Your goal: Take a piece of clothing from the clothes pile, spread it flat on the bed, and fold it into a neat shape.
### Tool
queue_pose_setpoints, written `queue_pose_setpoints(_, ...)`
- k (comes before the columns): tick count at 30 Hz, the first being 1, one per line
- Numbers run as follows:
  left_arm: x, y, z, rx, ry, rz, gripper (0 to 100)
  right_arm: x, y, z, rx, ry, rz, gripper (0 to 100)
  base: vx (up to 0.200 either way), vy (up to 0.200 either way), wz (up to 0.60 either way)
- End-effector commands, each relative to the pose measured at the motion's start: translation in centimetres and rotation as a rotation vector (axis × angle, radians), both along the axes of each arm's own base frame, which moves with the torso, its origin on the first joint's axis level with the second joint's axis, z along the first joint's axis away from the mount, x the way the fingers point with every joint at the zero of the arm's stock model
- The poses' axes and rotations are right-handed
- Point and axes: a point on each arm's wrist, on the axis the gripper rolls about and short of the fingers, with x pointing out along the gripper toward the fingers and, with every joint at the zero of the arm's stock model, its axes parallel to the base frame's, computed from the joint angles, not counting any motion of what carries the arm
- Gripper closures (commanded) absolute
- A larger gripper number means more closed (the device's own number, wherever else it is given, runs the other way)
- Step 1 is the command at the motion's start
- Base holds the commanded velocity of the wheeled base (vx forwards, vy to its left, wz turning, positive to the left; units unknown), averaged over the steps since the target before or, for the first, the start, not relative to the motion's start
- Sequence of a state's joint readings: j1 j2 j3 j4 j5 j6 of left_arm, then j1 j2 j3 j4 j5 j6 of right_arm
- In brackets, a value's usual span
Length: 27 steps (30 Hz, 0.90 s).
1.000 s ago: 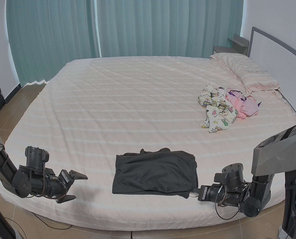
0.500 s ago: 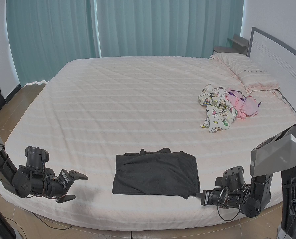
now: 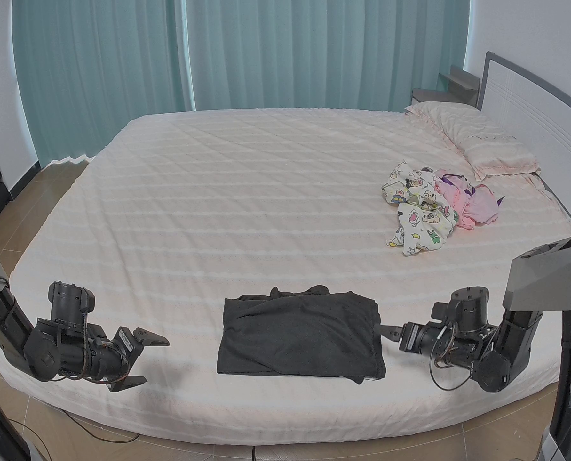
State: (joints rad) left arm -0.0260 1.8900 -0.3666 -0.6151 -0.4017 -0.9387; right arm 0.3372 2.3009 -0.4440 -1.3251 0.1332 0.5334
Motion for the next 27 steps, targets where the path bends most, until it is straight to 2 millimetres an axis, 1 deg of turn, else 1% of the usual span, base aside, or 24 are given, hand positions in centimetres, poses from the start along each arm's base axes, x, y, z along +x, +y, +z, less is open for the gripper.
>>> queue_pose_setpoints(1,0.0,0.0,0.0,-0.001,0.0,0.001,0,4.8,1.0,-1.4,0.098,-0.007,-0.054,0,0.0,0.0,0.0)
queue_pose_setpoints(2,0.0,0.0,0.0,0.0,0.002,0.002,0,6.6,1.8,-2.0,0.116,0.036,-0.062,0,0.0,0.0,0.0)
queue_pose_setpoints(3,0.0,0.0,0.0,0.0,0.002,0.002,0,6.9,1.9,-2.0,0.121,0.04,-0.064,0,0.0,0.0,0.0)
queue_pose_setpoints(4,0.0,0.0,0.0,0.0,0.002,0.002,0,8.0,2.4,-1.8,0.154,0.07,-0.086,0,0.0,0.0,0.0)
queue_pose_setpoints(6,0.0,0.0,0.0,0.0,0.002,0.002,0,9.7,2.9,-1.3,0.192,0.115,-0.119,0,0.0,0.0,0.0)
queue_pose_setpoints(8,0.0,0.0,0.0,0.0,0.0,0.002,0,10.7,3.1,-1.4,0.195,0.139,-0.131,0,0.0,0.0,0.0)
queue_pose_setpoints(9,0.0,0.0,0.0,0.0,0.002,0.002,0,10.7,3.1,-1.4,0.195,0.139,-0.131,0,0.0,0.0,0.0)
queue_pose_setpoints(10,0.0,0.0,0.0,0.0,0.002,0.002,0,11.3,3.1,-1.3,0.197,0.146,-0.135,0,0.0,0.0,0.0)
queue_pose_setpoints(11,0.0,0.0,0.0,0.0,0.0,0.002,0,11.5,3.1,-1.3,0.199,0.145,-0.132,0,0.0,0.0,0.0)
queue_pose_setpoints(18,0.0,0.0,0.0,0.0,0.002,0.002,0,11.6,3.3,-1.4,0.205,0.152,-0.115,0,0.0,0.0,0.0)
queue_pose_setpoints(25,0.0,0.0,0.0,0.001,0.002,0.003,0,12.2,3.7,-1.6,0.195,0.164,-0.122,0,0.0,0.0,0.0)
queue_pose_setpoints(26,0.0,0.0,0.0,0.001,0.002,0.003,0,12.3,3.6,-1.5,0.195,0.163,-0.121,100,0.0,0.0,0.0)
queue_pose_setpoints(27,0.0,0.0,0.0,0.001,0.002,0.003,0,12.3,3.6,-1.5,0.195,0.164,-0.123,100,0.0,0.0,0.0)
